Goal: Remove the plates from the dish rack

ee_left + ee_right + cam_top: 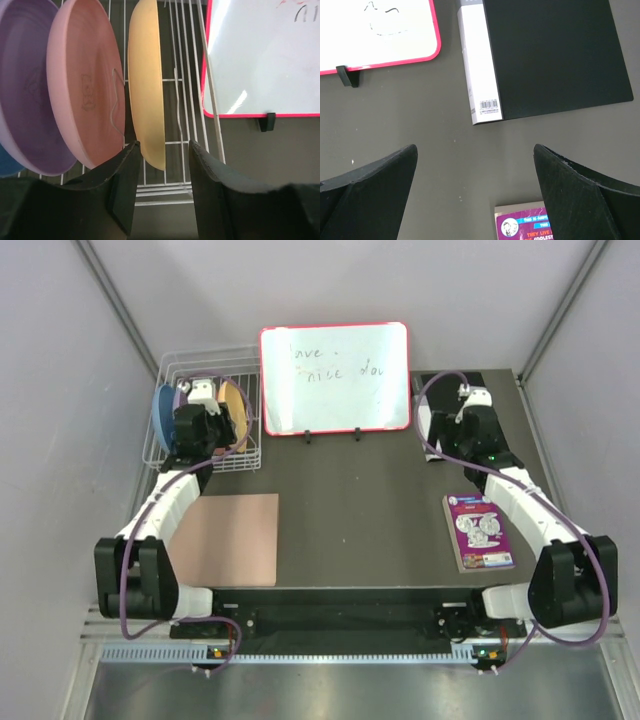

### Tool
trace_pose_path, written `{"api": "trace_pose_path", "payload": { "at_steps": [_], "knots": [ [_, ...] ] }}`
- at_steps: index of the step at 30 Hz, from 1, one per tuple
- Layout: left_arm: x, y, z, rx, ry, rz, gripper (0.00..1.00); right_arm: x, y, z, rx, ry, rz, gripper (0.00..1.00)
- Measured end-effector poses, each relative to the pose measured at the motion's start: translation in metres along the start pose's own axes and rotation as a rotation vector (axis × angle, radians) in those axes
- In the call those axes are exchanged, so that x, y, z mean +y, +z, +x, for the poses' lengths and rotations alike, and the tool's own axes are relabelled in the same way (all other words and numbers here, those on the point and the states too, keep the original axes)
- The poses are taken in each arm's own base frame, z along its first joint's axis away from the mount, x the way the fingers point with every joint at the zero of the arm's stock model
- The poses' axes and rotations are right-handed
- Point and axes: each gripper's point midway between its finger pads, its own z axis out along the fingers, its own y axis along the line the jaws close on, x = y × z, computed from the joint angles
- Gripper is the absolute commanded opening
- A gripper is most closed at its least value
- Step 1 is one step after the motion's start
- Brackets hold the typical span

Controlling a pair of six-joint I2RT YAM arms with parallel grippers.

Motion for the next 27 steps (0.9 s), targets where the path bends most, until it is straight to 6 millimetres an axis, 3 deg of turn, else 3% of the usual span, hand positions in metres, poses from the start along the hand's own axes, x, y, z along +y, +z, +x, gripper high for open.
{"api": "trace_pose_path", "payload": {
  "at_steps": [6,8,11,13,18,27],
  "knots": [
    [0.004,0.023,0.019,0.025,0.036,-0.065,0.25,0.001,0.009,0.004,0.029,-0.005,0.004,1.0],
    [0.006,0.026,0.02,0.02,0.048,-0.086,0.11,0.001,0.011,0.005,0.033,-0.007,0.005,1.0],
    [0.014,0.028,0.01,-0.013,0.064,-0.143,0.0,0.0,0.013,0.009,0.046,-0.009,0.012,1.0],
    [0.016,0.029,0.004,-0.036,0.076,-0.166,0.0,0.0,0.014,0.011,0.052,-0.011,0.016,1.0],
    [-0.001,0.032,-0.007,-0.087,0.111,-0.174,0.0,-0.001,0.015,0.014,0.06,-0.012,0.021,1.0],
    [-0.034,0.015,-0.019,-0.158,0.279,-0.321,0.0,0.003,0.014,0.014,0.062,-0.019,0.013,1.0]
  ]
}}
